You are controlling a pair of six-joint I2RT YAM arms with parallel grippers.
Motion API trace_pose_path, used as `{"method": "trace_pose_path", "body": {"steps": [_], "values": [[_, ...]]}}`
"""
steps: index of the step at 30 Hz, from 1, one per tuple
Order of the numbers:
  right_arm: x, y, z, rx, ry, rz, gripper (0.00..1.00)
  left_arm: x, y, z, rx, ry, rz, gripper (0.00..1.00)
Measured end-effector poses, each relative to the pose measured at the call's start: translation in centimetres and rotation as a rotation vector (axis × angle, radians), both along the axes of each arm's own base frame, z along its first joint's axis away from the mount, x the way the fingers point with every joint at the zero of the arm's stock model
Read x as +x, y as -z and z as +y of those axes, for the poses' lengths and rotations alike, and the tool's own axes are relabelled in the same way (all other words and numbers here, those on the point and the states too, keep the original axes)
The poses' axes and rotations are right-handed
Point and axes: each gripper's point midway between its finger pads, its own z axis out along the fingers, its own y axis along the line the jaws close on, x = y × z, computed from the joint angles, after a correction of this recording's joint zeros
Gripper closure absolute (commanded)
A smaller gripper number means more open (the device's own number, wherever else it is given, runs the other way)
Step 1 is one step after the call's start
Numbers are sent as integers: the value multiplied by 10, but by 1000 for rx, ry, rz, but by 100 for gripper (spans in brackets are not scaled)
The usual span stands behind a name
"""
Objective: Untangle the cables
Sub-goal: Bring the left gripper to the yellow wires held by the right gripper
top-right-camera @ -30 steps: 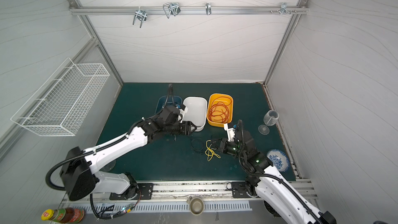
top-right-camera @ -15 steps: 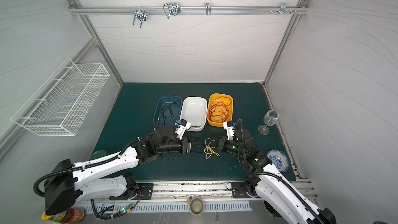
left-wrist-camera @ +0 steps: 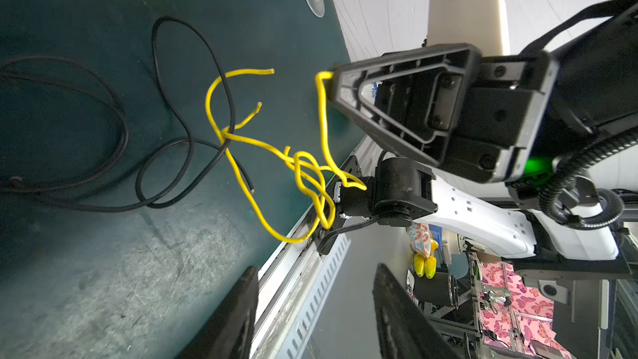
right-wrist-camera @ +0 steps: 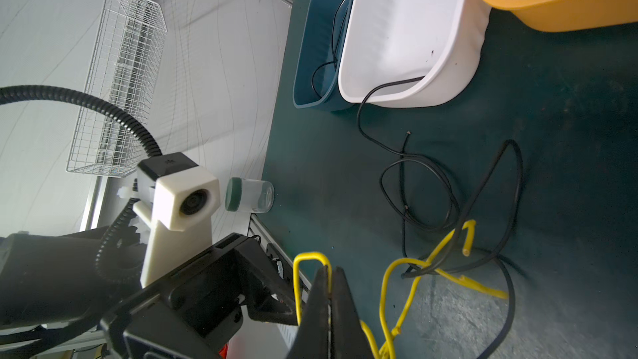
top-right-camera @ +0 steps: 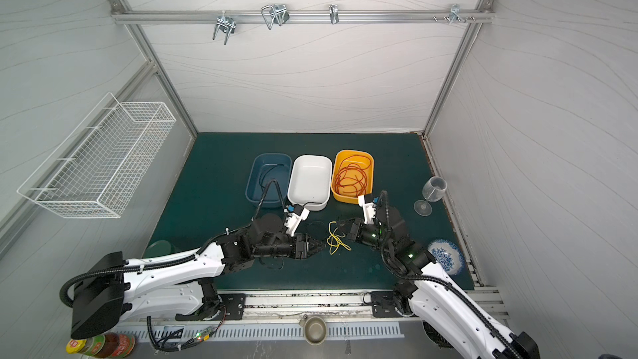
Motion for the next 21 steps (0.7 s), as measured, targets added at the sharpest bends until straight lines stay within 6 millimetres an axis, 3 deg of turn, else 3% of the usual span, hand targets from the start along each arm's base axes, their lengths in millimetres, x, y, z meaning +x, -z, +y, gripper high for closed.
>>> {"method": "trace_pose_path", "body": {"steps": [9,17,21], "values": [[-4,-8,3,6,-8,-25,100,3,9,-11,23,0,12,49],[-5,-7,3,-2,-3,-29,100,4,-3,-14,-8,-13,-21,49],[-6,-9,4,0,-2,-36,100,4,-10,-15,-29,-17,-37,56]]}}
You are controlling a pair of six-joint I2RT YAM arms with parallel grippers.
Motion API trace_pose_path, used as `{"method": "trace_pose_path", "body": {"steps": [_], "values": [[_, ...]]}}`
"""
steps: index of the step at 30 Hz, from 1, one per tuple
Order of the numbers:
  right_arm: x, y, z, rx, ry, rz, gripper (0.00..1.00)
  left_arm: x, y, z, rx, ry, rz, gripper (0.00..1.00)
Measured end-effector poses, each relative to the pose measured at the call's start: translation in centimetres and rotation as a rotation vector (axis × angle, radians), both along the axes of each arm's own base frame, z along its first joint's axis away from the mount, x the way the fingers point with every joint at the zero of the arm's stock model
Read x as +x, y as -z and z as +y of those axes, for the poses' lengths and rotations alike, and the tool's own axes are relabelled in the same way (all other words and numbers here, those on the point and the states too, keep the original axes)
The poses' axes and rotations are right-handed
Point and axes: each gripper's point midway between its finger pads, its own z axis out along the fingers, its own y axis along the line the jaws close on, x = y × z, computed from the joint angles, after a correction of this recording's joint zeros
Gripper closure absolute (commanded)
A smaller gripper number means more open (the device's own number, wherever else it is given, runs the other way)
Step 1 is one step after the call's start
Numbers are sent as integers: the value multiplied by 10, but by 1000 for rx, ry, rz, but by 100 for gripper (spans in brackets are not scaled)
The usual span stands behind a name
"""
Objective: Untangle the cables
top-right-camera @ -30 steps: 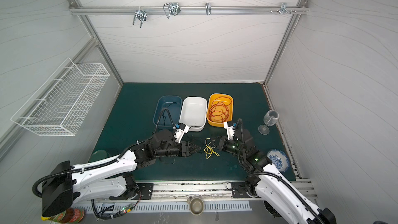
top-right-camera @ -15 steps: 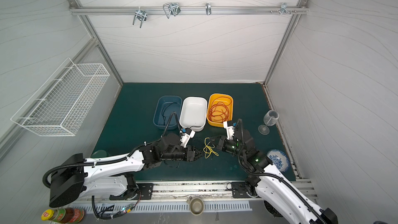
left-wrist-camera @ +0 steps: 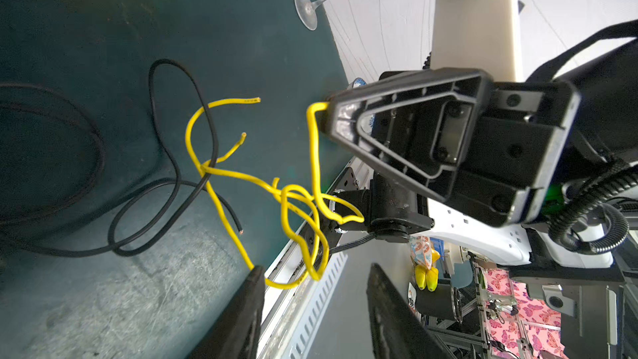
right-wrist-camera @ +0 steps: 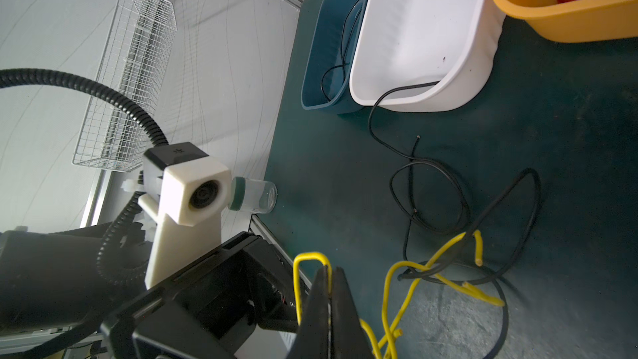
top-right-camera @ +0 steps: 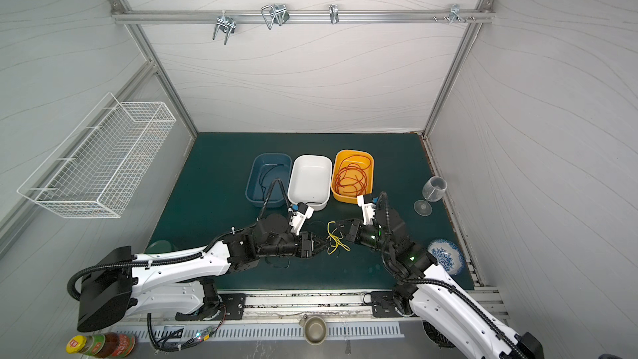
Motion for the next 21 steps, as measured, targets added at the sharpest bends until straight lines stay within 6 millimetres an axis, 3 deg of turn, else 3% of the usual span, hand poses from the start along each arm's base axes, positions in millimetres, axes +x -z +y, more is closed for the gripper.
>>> {"method": "trace_pose_path", "body": {"steps": [7,16,21], "values": [[-3,-1,2,-5,-8,-2,100,-4,18,-7,53,25,22,73],[-3,-7,1,1,0,-18,100,-3,12,-10,66,32,1,98],[-3,-6,1,-2,1,-17,100,-4,14,-5,87,33,-6,100]]}}
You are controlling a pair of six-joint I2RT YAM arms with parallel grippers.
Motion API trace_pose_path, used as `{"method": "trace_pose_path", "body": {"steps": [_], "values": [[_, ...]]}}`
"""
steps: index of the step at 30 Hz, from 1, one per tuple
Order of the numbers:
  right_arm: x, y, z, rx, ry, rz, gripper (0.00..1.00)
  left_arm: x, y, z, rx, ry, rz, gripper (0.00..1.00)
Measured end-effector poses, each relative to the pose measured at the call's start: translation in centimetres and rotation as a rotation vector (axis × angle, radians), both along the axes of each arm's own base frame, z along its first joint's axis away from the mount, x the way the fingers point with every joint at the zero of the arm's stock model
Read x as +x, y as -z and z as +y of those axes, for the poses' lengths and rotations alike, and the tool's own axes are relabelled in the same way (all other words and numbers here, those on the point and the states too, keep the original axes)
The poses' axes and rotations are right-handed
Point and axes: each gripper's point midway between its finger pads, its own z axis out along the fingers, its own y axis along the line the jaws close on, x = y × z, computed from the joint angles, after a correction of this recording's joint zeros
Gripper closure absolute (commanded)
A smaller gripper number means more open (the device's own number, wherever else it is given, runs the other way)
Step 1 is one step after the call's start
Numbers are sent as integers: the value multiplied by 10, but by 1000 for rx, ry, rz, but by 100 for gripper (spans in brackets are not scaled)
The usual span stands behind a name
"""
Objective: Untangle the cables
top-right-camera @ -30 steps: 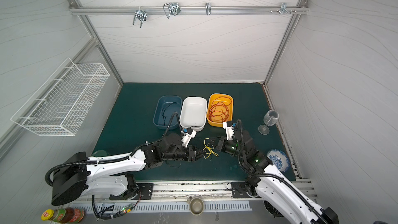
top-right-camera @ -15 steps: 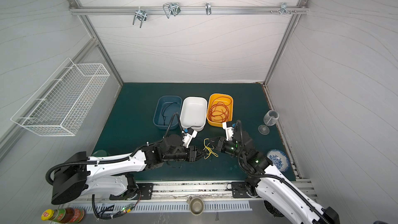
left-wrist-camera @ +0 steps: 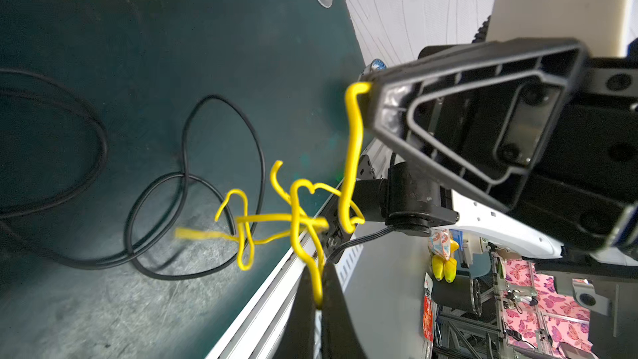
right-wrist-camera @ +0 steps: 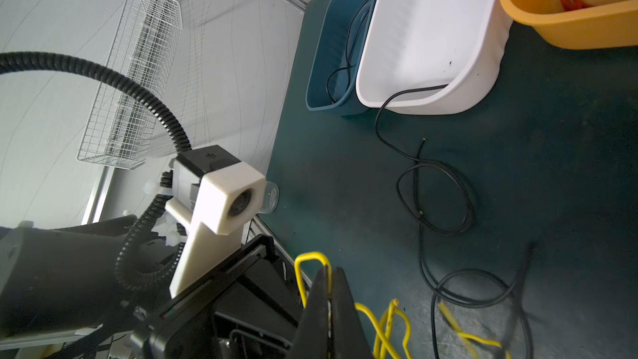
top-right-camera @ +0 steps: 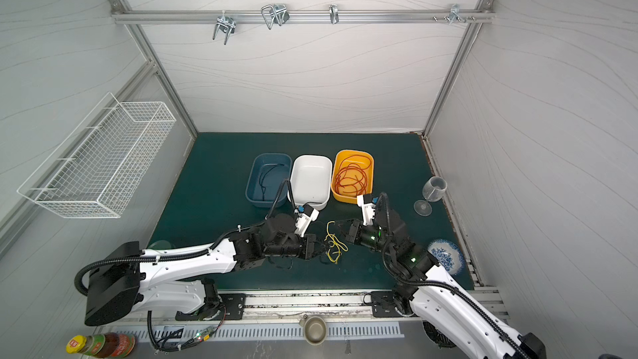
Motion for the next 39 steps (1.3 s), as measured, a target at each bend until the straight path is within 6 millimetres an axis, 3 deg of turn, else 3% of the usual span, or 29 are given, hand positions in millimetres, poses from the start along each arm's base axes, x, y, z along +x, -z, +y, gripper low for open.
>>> {"method": "trace_pose_path", "body": {"steps": [8,12,15,18,23,29,36,39], "values": [[1,-8,-5,-11,17,-27,100,-1,-8,12,16,-10,-34,100],[3,-15,-6,-18,18,-60,100,-1,-23,23,6,-29,-79,100],[7,-16,-9,-24,25,-62,85,-1,-33,31,-5,-45,-103,100],[10,-14,-12,-44,20,-52,63,0,-29,40,36,-72,-100,100],[9,-19,-16,-62,-6,-53,50,3,-27,52,100,-115,-63,100],[-10,-30,-7,-2,-118,-107,45,7,-37,64,83,-179,-5,100],[-52,-7,17,2,-324,-178,47,14,-50,70,35,-247,58,100],[-62,3,24,-27,-369,-215,51,16,-51,71,23,-263,83,100]]}}
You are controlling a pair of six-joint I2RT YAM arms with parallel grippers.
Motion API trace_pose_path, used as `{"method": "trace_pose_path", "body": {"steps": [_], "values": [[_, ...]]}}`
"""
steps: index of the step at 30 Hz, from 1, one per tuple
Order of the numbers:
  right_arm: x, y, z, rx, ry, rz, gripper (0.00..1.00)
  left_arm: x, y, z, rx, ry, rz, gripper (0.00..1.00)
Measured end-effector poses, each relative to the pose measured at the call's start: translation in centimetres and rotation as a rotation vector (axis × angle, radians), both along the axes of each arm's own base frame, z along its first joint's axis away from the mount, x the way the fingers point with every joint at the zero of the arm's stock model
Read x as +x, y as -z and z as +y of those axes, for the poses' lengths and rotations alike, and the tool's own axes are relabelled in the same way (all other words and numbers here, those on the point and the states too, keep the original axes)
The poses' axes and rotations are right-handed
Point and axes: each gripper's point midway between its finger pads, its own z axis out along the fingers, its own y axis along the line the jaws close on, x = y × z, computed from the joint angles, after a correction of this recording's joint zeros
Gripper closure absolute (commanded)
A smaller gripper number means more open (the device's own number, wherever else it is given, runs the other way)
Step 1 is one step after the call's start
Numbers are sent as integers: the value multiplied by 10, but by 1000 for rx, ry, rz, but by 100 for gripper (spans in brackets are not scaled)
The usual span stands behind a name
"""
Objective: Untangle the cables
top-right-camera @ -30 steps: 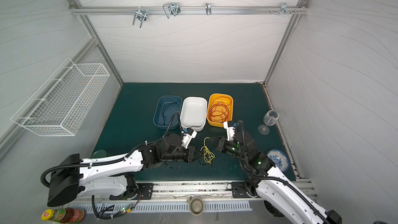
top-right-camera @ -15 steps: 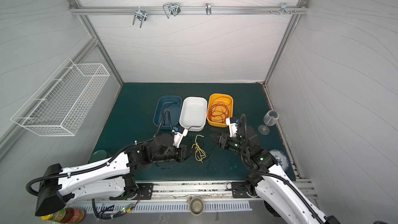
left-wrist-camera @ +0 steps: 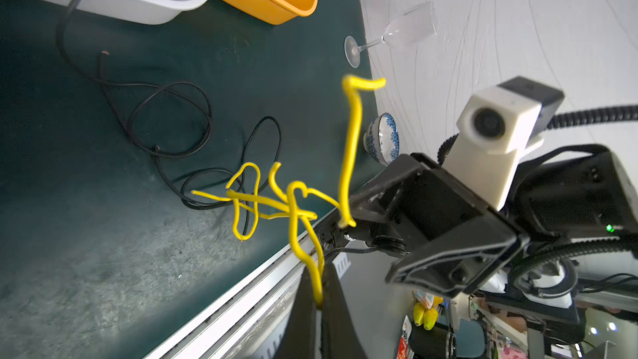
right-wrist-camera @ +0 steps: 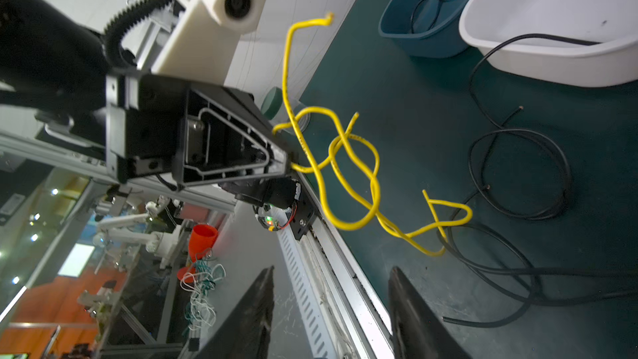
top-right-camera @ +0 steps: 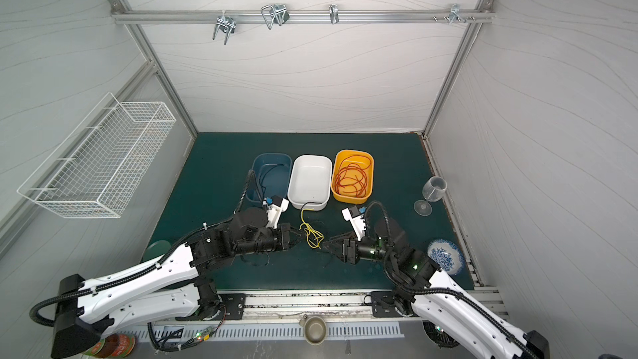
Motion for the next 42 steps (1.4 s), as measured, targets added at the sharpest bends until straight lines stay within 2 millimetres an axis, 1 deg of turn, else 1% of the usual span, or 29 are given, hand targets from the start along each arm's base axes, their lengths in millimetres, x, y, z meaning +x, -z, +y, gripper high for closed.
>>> {"method": "trace_pose_path", "body": {"steps": [3,8,13,17,20,22,26,31,33,36,37,39,40,42], "values": [[1,10,5,-29,1,-41,55,-1,0,0,-11,-3,22,100],[10,25,11,-65,32,-103,55,-3,-1,-1,-20,0,40,100],[18,29,20,-78,48,-156,54,-4,-1,-2,-26,-1,51,100],[24,31,28,-87,59,-186,55,-5,-1,-2,-28,1,56,100],[27,34,32,-99,70,-205,61,-5,-1,-2,-30,2,58,100],[30,33,34,-99,83,-224,70,-5,-1,-2,-32,1,60,100],[37,28,36,-84,114,-256,81,-5,-3,-2,-37,-3,65,100],[41,22,37,-65,136,-275,89,-4,-7,0,-52,-11,59,100],[42,20,36,-60,141,-280,89,-3,-9,1,-57,-14,56,100],[43,19,36,-50,147,-286,93,-3,-10,2,-62,-18,55,100],[42,19,35,-49,148,-287,94,-3,-10,2,-62,-18,55,100],[42,19,35,-47,148,-287,91,-3,-10,2,-62,-18,57,100],[42,18,35,-45,149,-289,88,-3,-10,2,-62,-19,57,100],[42,18,35,-42,150,-287,77,-2,-10,3,-63,-22,59,100]]}}
